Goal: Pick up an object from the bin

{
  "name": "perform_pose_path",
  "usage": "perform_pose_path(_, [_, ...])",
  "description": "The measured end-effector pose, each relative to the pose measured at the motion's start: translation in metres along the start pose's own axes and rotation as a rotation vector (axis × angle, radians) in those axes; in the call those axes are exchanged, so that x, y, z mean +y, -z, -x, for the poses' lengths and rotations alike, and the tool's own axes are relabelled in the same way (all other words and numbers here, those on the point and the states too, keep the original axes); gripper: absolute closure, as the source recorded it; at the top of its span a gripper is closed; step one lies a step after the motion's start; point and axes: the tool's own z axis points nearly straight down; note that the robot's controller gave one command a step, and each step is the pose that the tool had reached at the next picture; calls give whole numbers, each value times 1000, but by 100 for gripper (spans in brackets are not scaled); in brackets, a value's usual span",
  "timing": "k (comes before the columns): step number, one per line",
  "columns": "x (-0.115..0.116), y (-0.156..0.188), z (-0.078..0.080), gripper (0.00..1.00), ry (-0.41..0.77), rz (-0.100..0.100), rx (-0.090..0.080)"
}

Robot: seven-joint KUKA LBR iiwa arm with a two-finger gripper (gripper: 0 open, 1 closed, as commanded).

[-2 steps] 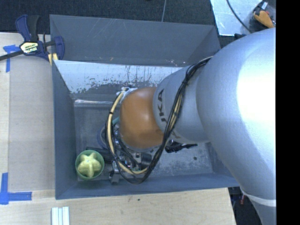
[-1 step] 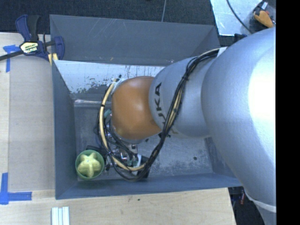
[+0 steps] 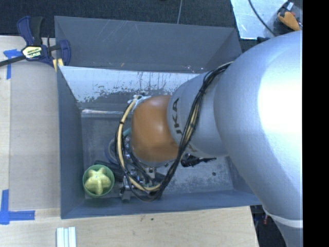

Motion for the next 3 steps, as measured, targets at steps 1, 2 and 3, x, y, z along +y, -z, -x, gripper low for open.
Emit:
perform_pose_path(1, [-67,0,11,0,171,3,-17])
perform_pose_path(2, [1,1,1,100,4,4,-6])
perform_pose_path(3, [1,1,1,100,4,4,-6])
